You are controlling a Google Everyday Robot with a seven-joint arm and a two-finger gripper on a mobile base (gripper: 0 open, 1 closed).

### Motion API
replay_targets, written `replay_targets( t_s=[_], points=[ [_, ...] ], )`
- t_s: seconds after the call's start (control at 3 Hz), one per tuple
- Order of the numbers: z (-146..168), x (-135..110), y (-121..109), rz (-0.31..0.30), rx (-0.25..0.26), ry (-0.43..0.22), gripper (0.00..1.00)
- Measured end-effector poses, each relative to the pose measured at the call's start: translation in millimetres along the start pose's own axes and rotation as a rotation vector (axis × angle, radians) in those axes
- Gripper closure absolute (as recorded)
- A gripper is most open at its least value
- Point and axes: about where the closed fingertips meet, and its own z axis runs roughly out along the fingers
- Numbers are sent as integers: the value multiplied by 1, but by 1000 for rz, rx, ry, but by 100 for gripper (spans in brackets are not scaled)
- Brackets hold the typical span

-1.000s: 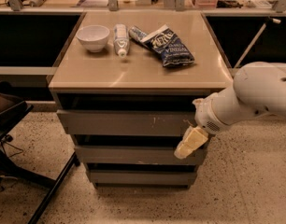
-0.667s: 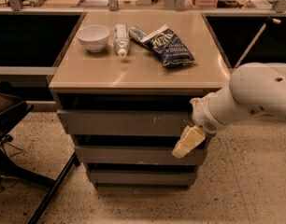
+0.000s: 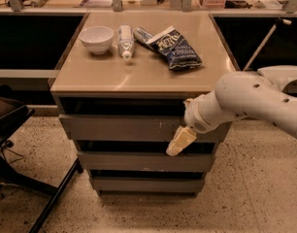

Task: Open top drawer

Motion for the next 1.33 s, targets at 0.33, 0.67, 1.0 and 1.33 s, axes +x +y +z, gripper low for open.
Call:
replay_targets(
  t_s=[0.33,0.67,1.0,1.33],
  points=[
    [0,-1,-1,-2,6,-3,0],
    [12,5,0,25,-3,9,0],
    [47,23,-3,108,-31,30,0],
    [79,32,-12,177,-35,47,0]
  ],
)
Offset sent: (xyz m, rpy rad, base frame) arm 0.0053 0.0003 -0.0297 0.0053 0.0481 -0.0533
